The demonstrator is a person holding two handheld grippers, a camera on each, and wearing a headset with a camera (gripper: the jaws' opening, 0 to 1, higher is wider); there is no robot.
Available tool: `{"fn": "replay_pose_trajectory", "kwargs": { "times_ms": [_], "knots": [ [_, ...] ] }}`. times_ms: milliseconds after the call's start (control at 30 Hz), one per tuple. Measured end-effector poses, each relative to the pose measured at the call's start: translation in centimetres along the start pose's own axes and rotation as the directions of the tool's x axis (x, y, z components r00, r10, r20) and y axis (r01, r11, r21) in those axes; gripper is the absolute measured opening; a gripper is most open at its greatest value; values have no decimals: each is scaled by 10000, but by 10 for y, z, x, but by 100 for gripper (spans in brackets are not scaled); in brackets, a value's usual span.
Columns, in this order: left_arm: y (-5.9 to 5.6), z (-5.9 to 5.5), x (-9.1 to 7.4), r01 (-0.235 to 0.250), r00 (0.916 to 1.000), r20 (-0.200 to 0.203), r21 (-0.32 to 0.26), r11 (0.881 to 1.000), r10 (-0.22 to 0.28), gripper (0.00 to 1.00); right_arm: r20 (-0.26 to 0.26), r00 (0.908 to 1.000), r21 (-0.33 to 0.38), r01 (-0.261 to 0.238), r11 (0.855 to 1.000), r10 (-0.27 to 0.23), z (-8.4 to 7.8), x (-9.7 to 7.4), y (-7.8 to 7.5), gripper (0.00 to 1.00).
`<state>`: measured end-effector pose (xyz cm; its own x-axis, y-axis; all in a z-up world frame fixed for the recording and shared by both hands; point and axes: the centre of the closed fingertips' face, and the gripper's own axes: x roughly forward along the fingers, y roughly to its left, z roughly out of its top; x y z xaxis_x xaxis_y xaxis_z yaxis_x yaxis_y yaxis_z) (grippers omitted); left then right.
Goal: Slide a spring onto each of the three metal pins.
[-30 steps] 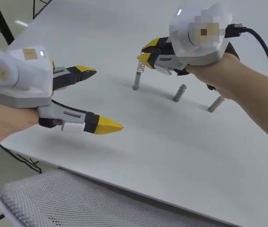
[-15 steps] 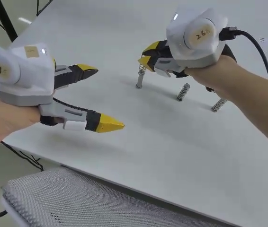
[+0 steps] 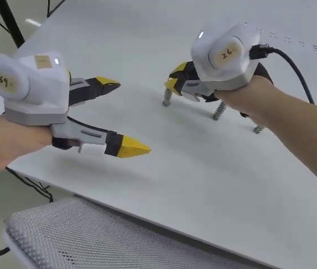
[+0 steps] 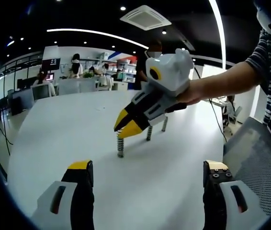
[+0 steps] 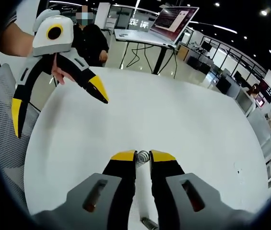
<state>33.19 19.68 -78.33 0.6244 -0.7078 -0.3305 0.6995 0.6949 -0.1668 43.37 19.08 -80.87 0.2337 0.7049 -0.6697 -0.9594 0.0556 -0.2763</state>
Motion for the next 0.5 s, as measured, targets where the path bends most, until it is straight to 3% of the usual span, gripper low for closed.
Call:
{"fn": "replay_pose_trajectory", "kwargs": {
  "times_ms": [267, 500],
  "knots": [
    [-1, -1, 0, 5, 10000, 5, -31, 10000, -5, 94, -404, 9990, -222, -212, 9995, 203, -8, 5, 13, 12],
    [-1, -1, 1, 12, 10000, 23, -34, 10000, -12, 94, -297, 9994, -80, -181, 9998, 179, -6, 3, 15, 13]
  ]
}}
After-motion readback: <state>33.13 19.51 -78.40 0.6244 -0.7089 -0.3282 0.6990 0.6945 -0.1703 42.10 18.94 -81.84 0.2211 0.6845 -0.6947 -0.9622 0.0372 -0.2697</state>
